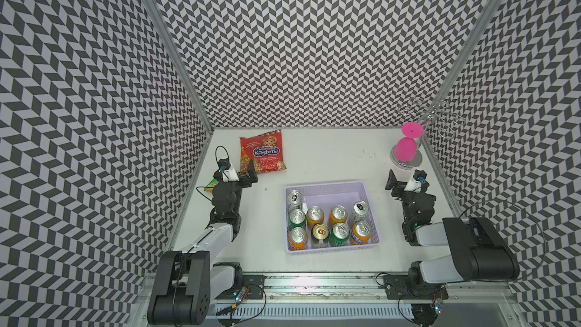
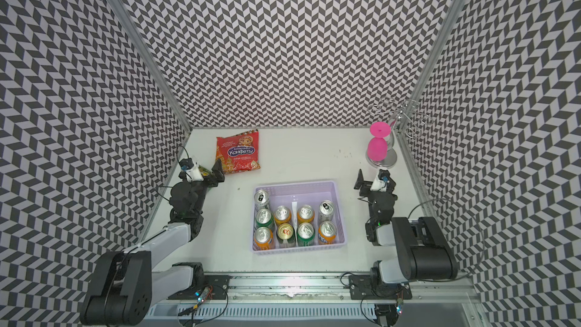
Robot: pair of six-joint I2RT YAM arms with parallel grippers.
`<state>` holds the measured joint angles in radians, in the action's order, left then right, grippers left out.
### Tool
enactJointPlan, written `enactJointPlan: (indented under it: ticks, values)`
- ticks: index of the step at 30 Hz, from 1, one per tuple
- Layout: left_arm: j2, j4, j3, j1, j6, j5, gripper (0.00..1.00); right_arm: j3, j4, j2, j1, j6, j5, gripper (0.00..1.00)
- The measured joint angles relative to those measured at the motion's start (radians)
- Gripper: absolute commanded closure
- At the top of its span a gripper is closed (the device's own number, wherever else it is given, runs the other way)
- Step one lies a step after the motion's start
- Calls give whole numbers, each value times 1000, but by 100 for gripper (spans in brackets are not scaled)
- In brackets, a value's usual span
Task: Take out the drinks from the basket
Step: Move the basket to the center of the board.
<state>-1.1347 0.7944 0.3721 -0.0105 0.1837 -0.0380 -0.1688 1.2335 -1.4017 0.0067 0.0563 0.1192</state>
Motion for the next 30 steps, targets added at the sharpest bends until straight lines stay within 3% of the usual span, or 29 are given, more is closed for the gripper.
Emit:
enactJointPlan:
  ticks: [8, 17, 22, 30]
  values:
    - [158, -279, 57, 0, 287, 106, 1, -116, -383, 341, 1, 109, 5, 0]
    - [336, -573, 51, -13, 402, 274, 4, -178, -809, 668, 2, 264, -192, 0]
    - [384, -690, 39, -56, 421, 363, 14, -218, -1049, 710, 3, 314, -275, 1]
    - [333, -834, -13, -165, 443, 500, 31, -233, -1315, 681, 3, 363, -434, 9]
